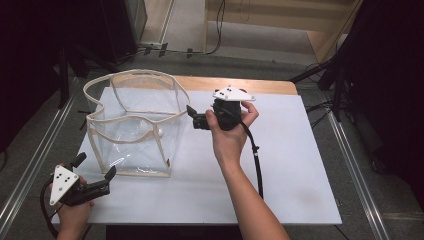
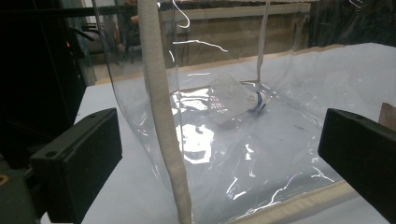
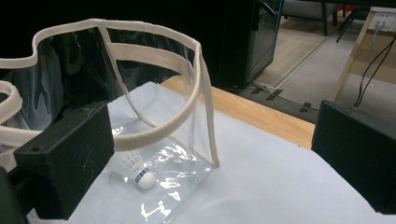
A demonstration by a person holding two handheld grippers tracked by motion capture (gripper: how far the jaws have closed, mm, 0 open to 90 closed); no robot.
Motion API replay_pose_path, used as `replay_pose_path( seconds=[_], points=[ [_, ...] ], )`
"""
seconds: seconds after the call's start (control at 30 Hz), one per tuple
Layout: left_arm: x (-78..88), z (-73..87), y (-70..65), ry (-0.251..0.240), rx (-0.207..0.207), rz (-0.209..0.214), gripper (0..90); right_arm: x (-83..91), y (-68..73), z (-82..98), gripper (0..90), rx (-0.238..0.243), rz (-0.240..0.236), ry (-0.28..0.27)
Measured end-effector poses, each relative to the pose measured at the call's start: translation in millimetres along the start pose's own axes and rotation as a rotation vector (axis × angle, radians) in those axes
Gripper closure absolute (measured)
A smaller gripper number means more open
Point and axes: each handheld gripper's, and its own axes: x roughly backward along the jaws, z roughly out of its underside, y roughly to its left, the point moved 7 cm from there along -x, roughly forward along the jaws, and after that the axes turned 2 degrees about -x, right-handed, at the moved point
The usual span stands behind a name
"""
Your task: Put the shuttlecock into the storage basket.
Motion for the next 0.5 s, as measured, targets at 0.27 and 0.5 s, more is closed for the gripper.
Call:
replay_pose_path(
  seconds=[0.27, 0.5],
  points=[
    [-0.1, 0.1, -0.1, 0.001, -0.001, -0.001, 0.3, 5.9, -10.9, 10.2, 0.0, -0.012, 0.012, 0.009],
    [-0.1, 0.1, -0.2, 0.0, -0.001, -0.001, 0.3, 11.2, -20.6, 20.4, 0.0, -0.019, 0.022, 0.021]
  ],
)
